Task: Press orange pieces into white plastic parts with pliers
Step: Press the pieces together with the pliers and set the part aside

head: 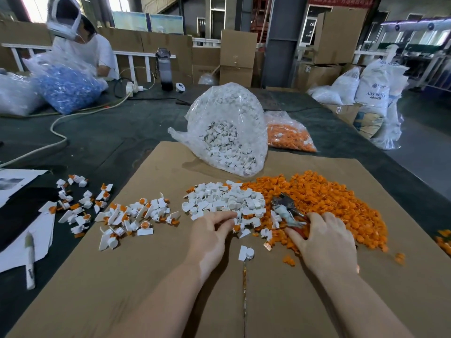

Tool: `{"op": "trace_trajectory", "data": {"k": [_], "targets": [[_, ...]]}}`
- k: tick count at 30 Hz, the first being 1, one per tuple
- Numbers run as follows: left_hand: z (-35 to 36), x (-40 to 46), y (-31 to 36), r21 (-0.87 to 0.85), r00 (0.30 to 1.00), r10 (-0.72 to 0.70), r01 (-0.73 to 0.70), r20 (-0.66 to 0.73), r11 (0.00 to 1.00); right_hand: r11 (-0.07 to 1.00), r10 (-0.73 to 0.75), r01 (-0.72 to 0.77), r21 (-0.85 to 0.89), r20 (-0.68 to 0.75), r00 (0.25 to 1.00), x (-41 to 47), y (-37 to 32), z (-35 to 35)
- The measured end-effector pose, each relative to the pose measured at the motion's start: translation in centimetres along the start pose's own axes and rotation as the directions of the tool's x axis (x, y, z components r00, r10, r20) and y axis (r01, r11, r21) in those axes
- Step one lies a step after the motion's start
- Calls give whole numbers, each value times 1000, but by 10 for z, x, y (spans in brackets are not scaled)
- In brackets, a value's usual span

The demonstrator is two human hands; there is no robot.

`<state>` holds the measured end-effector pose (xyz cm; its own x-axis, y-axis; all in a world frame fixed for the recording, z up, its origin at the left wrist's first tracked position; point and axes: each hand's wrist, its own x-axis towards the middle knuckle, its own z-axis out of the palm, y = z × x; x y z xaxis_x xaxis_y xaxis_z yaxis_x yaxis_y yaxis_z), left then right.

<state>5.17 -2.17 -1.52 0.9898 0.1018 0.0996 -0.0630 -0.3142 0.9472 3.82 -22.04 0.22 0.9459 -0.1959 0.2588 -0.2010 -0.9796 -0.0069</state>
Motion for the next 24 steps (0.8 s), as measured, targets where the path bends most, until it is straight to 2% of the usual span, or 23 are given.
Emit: {"op": "trace_trajectory", "data": {"k": [3,5,7,9,11,13,19,24], "targets": [[1,0,-4,2,1000,2,-2,6,1000,996,17,-17,-83,-2,1000,-4,-2,4],[2,0,-5,1,1000,-1,1,14,1000,1000,-15,13,-25,-87,996,-8,-7,5],[2,0,-5,-2,1000,-3,3,25,1000,973,-111,155,173,-240,964,-10,-16,8],[2,0,-6,-31,1000,-12,13,27,999,880,-216,340,333,-357,909,-15,-29,9],[3,0,-5,-48,1000,-13,14,21,999,777,-313,482,406,-415,854,-20,-42,9],[3,-1,-4,-59,1000,-6,7,25,998,711,-373,542,448,-413,831,-23,-51,11],[4,-3,-6,8,999,16,-16,37,1000,715,-387,544,439,-399,831,-24,-59,18],[2,-6,-7,21,999,28,-28,-21,999,717,-251,492,493,-476,843,-27,-56,17]]}}
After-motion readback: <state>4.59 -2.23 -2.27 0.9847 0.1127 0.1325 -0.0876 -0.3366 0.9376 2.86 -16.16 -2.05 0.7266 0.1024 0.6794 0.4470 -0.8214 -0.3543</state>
